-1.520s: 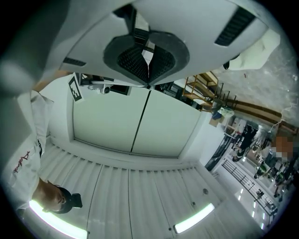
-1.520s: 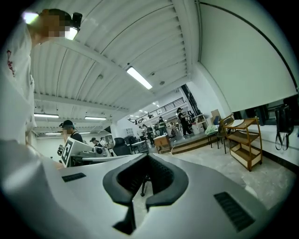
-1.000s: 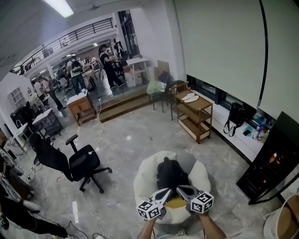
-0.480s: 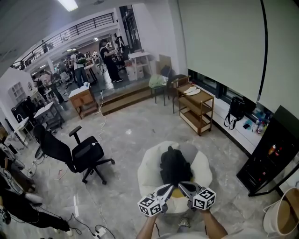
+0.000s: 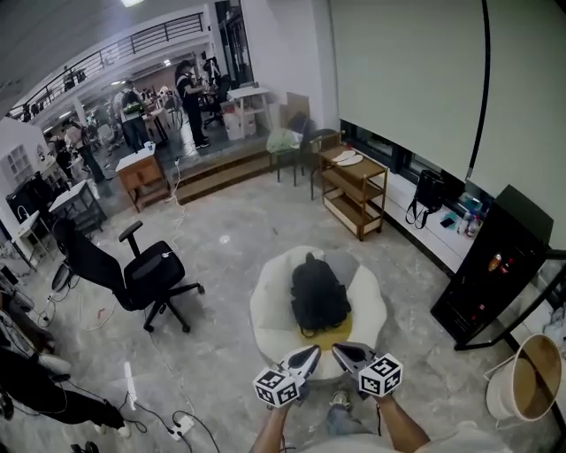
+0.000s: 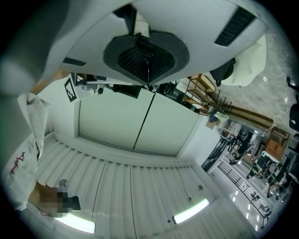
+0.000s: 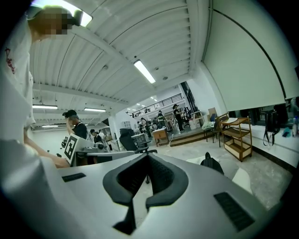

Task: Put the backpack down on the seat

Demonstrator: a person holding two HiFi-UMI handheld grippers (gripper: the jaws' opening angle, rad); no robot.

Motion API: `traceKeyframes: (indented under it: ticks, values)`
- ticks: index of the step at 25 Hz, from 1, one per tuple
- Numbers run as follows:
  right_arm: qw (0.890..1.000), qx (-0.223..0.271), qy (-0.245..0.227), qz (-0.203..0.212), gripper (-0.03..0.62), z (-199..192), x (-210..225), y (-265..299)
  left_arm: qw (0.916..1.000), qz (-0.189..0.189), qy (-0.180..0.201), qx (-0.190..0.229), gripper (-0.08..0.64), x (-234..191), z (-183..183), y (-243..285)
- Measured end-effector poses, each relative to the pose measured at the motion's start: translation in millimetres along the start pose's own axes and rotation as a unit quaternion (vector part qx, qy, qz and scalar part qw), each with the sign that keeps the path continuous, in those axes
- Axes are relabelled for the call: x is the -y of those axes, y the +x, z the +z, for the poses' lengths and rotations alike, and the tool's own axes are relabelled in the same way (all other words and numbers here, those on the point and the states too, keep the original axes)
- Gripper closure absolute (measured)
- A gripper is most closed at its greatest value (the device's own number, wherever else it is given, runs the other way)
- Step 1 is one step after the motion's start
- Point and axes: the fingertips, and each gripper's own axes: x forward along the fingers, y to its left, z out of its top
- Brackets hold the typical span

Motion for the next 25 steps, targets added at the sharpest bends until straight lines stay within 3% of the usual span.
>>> traceKeyframes:
  ticks: [10, 18, 25]
  values:
    - [1.000, -0.007, -0.005, 0.002, 0.565, 0, -41, -18, 0.9999, 0.001, -0.006, 0.009, 0.526, 35, 1, -27]
    - [1.000, 0.012, -0.006, 0.004, 0.565, 3, -44, -29, 0.9997, 0.012, 0.006, 0.022, 0.526, 46, 2, -32]
    - [1.000, 0.022, 0.000, 0.002, 0.566, 1, -44, -71, 0.9993, 0.017, 0.009, 0.032, 0.526, 84, -3, -29]
